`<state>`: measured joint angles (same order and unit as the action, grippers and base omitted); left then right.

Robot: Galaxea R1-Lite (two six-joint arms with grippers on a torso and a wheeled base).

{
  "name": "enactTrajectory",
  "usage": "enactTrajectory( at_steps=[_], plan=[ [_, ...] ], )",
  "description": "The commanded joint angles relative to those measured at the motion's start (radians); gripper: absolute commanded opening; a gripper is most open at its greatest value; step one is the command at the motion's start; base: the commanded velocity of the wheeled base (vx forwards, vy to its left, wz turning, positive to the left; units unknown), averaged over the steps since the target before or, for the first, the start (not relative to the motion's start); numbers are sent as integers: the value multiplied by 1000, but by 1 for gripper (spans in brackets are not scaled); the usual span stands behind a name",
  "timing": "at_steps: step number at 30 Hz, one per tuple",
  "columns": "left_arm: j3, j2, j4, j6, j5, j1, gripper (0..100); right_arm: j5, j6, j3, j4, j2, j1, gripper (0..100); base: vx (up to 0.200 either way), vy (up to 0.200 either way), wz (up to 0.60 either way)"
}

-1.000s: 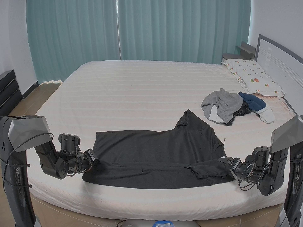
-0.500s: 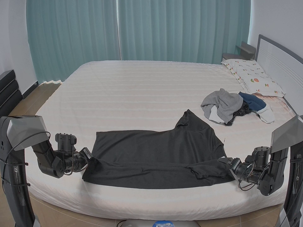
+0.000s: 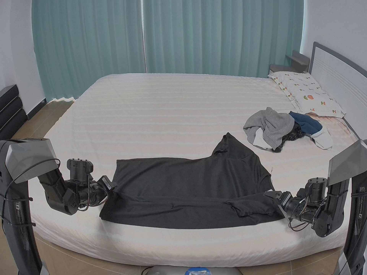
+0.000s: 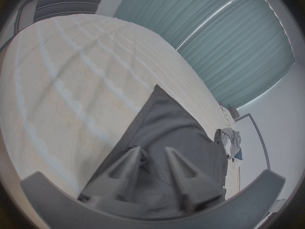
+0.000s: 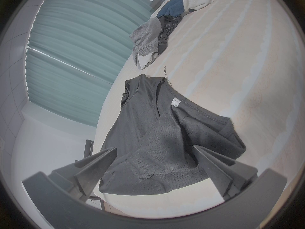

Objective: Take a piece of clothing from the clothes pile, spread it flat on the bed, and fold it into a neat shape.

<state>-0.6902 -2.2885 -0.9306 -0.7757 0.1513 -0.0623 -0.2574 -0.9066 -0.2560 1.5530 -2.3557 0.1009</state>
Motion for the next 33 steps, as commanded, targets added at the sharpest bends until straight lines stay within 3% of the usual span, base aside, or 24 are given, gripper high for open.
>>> enactTrajectory(
  at_steps=[1,6,16,17,33],
  plan=[
    [-6,-8,-4,7,-2,-40,100,0,0,-2,15,-2,0,100,0,0,0],
    [-6,-37,-4,72,-7,-62,100,0,0,-2,15,-2,2,100,0,0,0],
    [-69,-68,7,76,-21,-63,100,0,2,-2,15,-8,2,100,0,0,0],
    [-68,-68,7,76,-21,-63,0,0,2,-2,15,-8,2,100,0,0,0],
    [-29,-58,0,70,-95,-53,0,1,8,-2,15,-7,0,100,0,0,0]
  ],
)
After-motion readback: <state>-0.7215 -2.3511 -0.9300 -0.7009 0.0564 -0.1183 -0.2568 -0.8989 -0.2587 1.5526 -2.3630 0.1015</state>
